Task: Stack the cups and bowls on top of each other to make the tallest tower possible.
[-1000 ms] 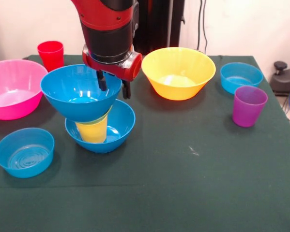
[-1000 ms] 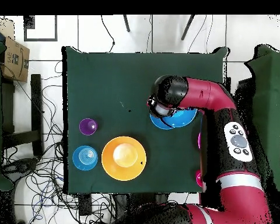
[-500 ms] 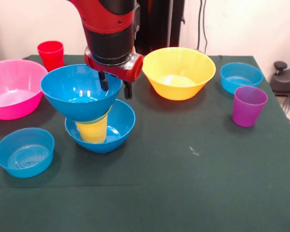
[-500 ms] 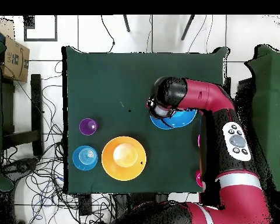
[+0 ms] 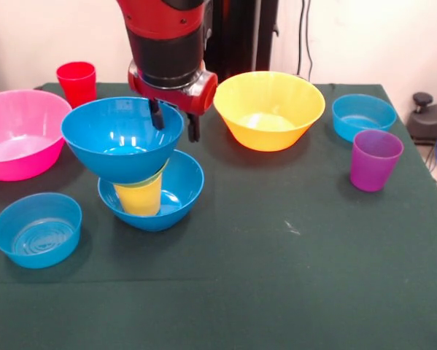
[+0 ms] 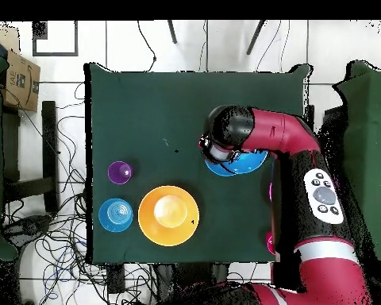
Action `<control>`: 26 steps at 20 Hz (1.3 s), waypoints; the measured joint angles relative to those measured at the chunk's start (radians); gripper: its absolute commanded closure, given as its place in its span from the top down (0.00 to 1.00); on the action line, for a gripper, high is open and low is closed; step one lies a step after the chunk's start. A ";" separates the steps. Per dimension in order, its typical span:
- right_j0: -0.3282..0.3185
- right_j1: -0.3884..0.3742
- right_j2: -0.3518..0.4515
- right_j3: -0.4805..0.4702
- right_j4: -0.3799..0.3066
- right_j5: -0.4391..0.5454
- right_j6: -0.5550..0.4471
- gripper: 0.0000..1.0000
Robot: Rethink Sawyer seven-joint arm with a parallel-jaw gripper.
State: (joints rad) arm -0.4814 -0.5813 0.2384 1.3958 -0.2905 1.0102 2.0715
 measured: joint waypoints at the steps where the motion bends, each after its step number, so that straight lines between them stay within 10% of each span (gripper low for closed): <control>1: 0.000 -0.007 0.000 0.003 0.000 0.000 0.000 1.00; 26: 0.020 -0.140 -0.001 0.015 0.016 0.001 0.000 1.00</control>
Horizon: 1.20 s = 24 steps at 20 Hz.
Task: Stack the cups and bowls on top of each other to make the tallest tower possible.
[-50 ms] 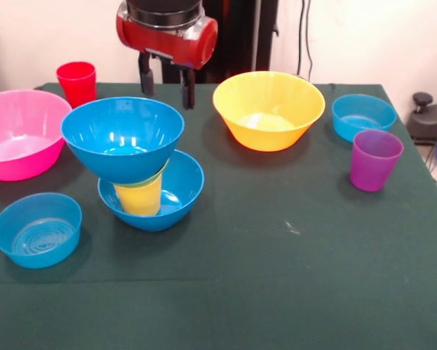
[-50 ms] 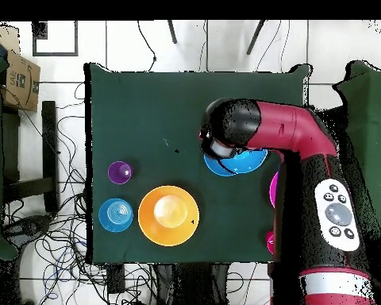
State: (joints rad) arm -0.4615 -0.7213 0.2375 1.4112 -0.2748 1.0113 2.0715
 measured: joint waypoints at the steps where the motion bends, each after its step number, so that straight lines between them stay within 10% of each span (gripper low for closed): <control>1: 0.005 -0.003 0.000 -0.003 0.001 0.001 0.000 1.00; 24: 0.159 0.018 -0.006 -0.290 0.060 0.173 0.000 1.00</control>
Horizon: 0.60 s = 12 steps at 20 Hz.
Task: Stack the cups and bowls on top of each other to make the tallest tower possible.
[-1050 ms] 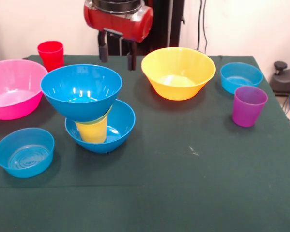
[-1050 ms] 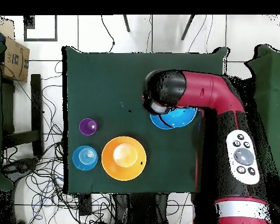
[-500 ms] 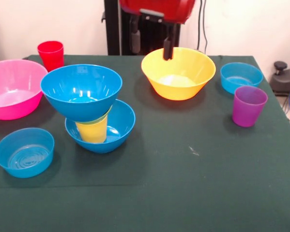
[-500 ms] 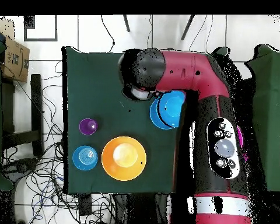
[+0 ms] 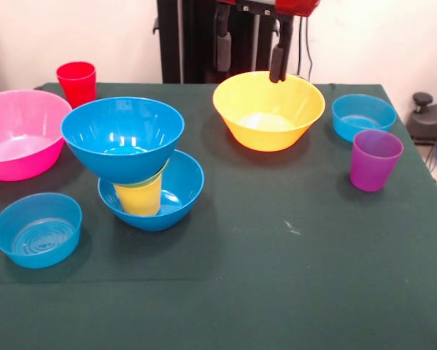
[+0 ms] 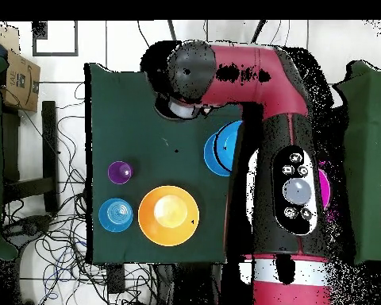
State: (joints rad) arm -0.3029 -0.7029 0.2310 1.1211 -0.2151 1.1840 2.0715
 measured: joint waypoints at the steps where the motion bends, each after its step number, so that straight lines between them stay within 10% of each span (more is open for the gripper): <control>1: 0.005 0.005 -0.003 -0.013 0.002 0.000 0.000 1.00; 12: 0.062 0.072 -0.069 -0.105 0.005 0.000 0.000 1.00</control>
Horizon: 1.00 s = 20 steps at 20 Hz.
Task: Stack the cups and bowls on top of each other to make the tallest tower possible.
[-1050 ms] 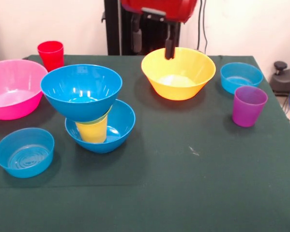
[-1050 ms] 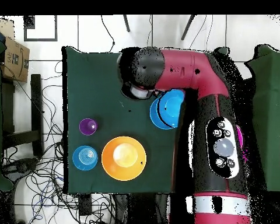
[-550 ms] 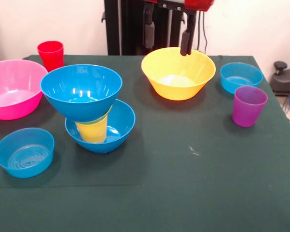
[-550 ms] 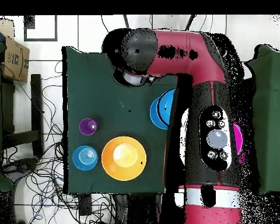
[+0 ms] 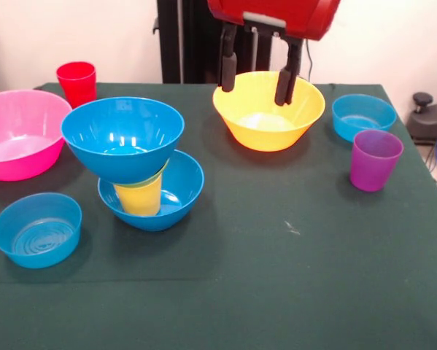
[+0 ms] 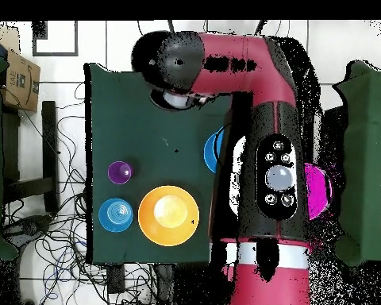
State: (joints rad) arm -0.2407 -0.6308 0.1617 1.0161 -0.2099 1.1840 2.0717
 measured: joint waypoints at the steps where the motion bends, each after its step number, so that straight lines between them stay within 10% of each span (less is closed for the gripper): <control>1: 0.003 0.003 -0.004 -0.004 0.000 0.000 0.000 1.00; 20: 0.071 0.102 -0.129 -0.038 0.026 0.000 0.000 1.00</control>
State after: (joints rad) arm -0.1700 -0.5288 0.0327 0.9779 -0.1838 1.1838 2.0717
